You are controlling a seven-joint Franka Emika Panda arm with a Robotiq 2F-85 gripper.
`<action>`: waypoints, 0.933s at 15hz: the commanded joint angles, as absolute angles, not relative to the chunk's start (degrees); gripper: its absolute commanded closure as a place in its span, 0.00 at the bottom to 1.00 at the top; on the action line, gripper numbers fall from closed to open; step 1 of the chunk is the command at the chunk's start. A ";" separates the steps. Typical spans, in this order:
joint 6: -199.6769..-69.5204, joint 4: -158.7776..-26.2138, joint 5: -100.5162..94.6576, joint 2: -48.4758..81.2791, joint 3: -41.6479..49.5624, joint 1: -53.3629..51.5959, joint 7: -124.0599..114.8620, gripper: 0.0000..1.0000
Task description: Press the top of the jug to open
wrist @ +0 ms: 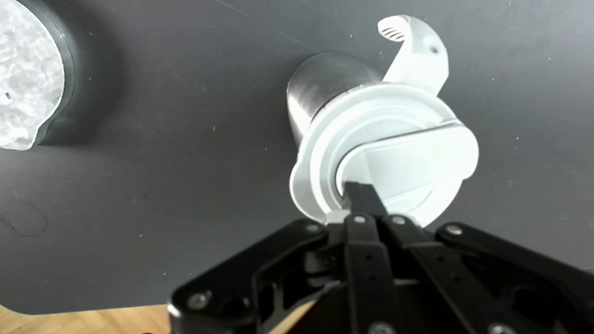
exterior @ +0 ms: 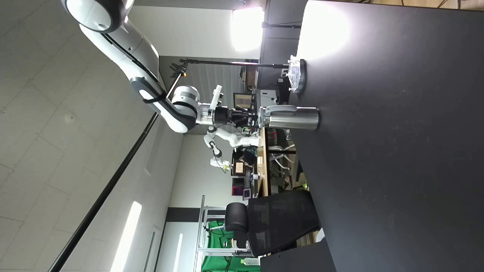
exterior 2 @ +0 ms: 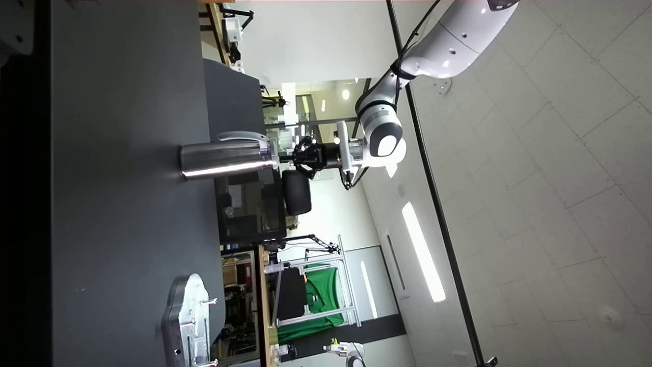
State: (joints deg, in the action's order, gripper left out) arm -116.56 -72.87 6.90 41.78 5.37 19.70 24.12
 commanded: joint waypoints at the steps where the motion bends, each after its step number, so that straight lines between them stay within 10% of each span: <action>1: -116.65 -73.62 6.95 41.39 4.46 20.86 23.64 1.00; 14: -111.57 -68.30 8.15 44.98 3.20 23.11 24.20 1.00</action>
